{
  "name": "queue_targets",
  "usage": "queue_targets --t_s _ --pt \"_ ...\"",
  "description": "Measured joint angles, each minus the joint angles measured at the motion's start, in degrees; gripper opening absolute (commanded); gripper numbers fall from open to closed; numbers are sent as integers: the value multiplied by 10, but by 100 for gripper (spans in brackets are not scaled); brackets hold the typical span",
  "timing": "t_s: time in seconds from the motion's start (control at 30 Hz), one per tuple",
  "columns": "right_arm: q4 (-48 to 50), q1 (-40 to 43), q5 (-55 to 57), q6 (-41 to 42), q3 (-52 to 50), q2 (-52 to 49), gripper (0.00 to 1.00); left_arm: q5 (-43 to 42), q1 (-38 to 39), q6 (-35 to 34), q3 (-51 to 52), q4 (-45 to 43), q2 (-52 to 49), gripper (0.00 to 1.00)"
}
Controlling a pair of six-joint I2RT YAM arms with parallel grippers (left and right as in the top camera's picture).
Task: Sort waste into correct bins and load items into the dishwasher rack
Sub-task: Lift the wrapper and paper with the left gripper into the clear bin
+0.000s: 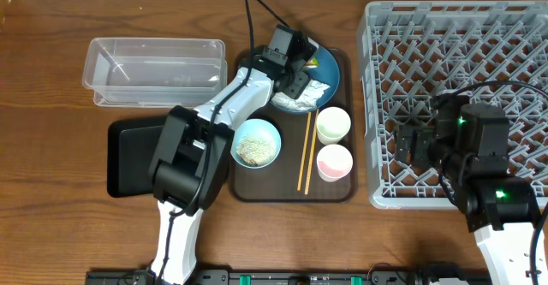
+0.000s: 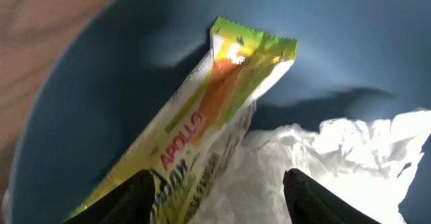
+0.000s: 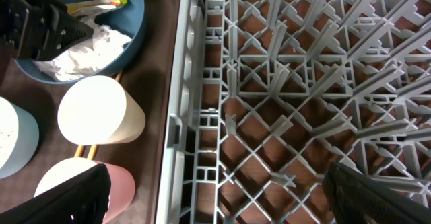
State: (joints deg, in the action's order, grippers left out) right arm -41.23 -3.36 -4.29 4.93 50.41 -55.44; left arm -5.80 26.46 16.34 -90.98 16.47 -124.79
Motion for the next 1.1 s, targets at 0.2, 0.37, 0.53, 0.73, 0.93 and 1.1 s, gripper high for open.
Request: queue_targets --t_s 0.2,0.37,0.53,0.73,0.93,1.1 --pt "0 0 0 0 0 0 99 0 0 19 0 -20 -2 62" --pt "0 0 0 0 0 0 99 7 0 22 0 -30 -17 27" --pt "0 0 0 0 0 0 99 19 1 30 0 -37 -22 9" --pt "0 0 0 0 0 0 99 20 2 9 0 -13 -13 7" --pt "0 0 0 0 1 0 99 22 2 -58 2 70 54 6" --pt "0 0 0 0 1 0 99 22 2 -87 2 110 124 6"
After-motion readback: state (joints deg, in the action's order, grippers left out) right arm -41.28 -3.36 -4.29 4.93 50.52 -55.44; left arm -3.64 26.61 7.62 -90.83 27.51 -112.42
